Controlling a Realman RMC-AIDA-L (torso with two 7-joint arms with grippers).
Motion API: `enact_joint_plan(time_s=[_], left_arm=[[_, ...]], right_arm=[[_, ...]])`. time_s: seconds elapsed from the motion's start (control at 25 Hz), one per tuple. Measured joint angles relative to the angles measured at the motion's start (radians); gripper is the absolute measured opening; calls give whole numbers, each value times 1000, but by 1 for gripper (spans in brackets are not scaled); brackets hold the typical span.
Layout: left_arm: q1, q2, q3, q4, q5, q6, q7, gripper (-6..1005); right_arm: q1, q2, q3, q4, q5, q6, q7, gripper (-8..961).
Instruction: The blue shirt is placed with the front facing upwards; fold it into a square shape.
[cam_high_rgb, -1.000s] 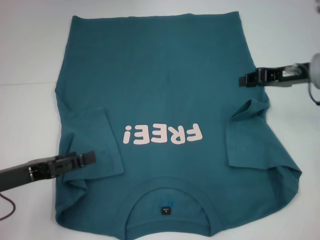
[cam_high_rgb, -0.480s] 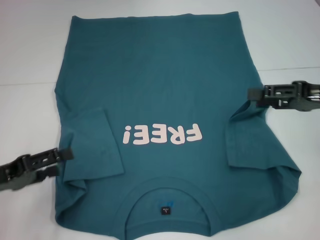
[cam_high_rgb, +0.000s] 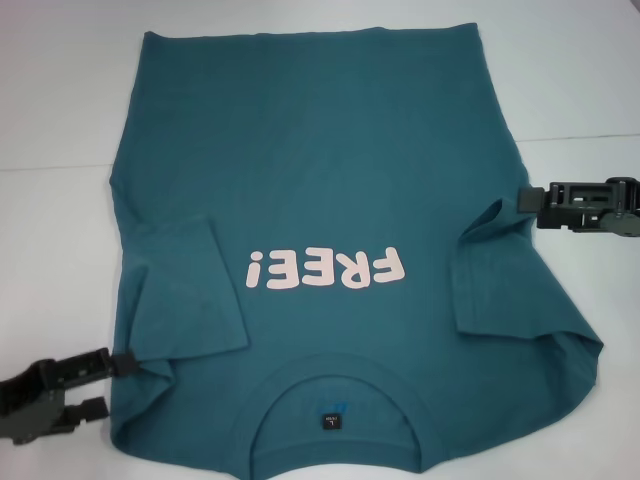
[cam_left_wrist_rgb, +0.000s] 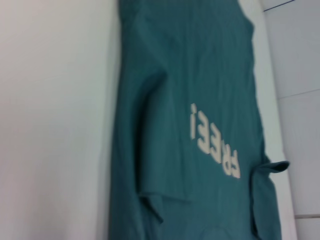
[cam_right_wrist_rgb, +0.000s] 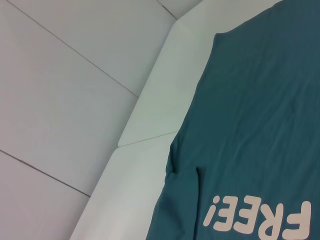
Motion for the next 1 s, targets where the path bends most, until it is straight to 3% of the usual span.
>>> enact_joint_plan(time_s=[1.0], left_arm=[[5, -1, -14, -93, 61, -106, -33, 935]], right_arm=[[-1, -2, 2, -1, 2, 10, 1, 831]])
